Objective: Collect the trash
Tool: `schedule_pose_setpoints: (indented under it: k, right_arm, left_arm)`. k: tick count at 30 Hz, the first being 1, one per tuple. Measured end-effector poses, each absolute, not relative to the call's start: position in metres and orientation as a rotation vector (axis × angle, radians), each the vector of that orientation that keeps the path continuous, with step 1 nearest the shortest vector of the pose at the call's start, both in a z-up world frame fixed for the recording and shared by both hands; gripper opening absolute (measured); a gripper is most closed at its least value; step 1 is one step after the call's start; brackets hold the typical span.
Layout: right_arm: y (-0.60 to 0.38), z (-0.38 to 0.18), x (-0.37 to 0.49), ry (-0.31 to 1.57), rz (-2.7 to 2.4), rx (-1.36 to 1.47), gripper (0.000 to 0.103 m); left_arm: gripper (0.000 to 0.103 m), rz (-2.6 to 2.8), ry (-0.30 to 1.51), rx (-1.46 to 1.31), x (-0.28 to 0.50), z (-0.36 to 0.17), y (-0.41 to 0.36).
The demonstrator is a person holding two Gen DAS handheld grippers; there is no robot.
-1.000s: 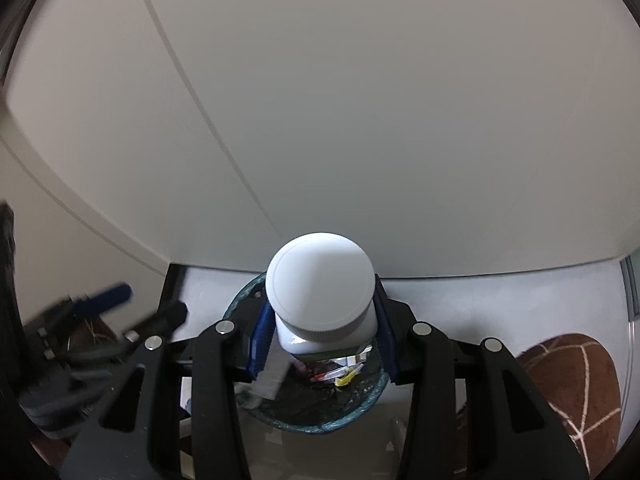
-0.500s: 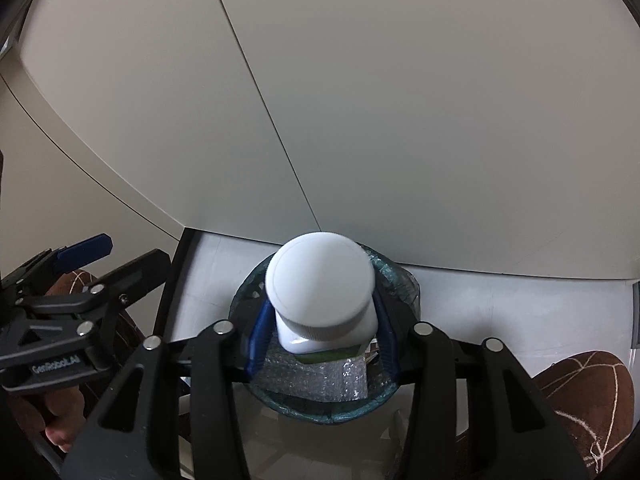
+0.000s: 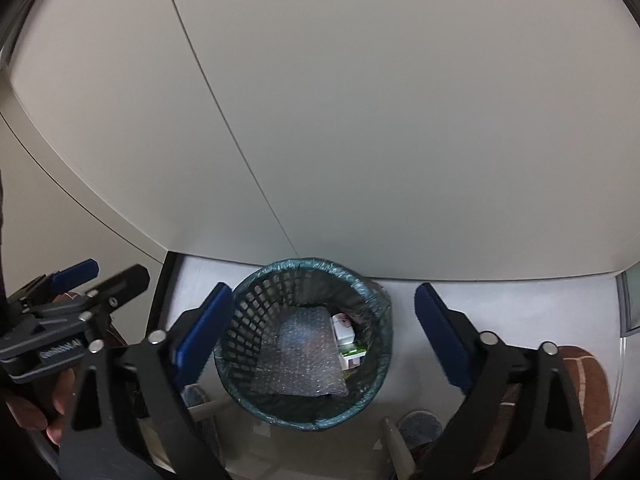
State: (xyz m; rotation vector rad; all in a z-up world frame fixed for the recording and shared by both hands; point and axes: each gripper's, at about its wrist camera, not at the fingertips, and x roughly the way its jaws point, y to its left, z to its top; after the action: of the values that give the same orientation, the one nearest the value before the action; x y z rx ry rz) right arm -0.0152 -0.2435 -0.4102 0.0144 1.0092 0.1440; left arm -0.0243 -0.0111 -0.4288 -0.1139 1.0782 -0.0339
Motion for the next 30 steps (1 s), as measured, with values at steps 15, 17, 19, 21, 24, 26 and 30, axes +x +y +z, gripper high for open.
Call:
schedule_pose_setpoints:
  k: [15,17,19,21,24,26,30]
  right_arm:
    - [-0.264,-0.259,-0.039,0.767,0.005,0.000,0.095]
    - [-0.265,-0.232,-0.046,0.734,0.012,0.016,0.095]
    - [-0.266,-0.209,-0.053,0.703,0.015,0.019,0.095]
    - [-0.265,-0.181,-0.062,0.664,0.008,0.000,0.095]
    - [-0.258,-0.153,-0.074,0.625,0.028,-0.018,0.095]
    - [-0.254,-0.136,-0.080,0.608,0.030,-0.025,0.095]
    - [-0.251,-0.092,-0.092,0.574,0.006,-0.044,0.095]
  left_arm:
    - [0.097,-0.061,0.902,-0.086,-0.046,-0.298,-0.010]
    - [0.097,-0.058,0.874,-0.085,-0.051,-0.271,-0.011]
    - [0.097,-0.068,0.850,-0.093,-0.055,-0.246,-0.012]
    - [0.097,-0.075,0.820,-0.089,-0.060,-0.219,-0.013]
    - [0.097,-0.082,0.766,-0.069,-0.069,-0.179,-0.017]
    - [0.097,-0.086,0.738,-0.063,-0.075,-0.155,-0.020]
    - [0.097,-0.063,0.691,-0.051,-0.086,-0.109,-0.024]
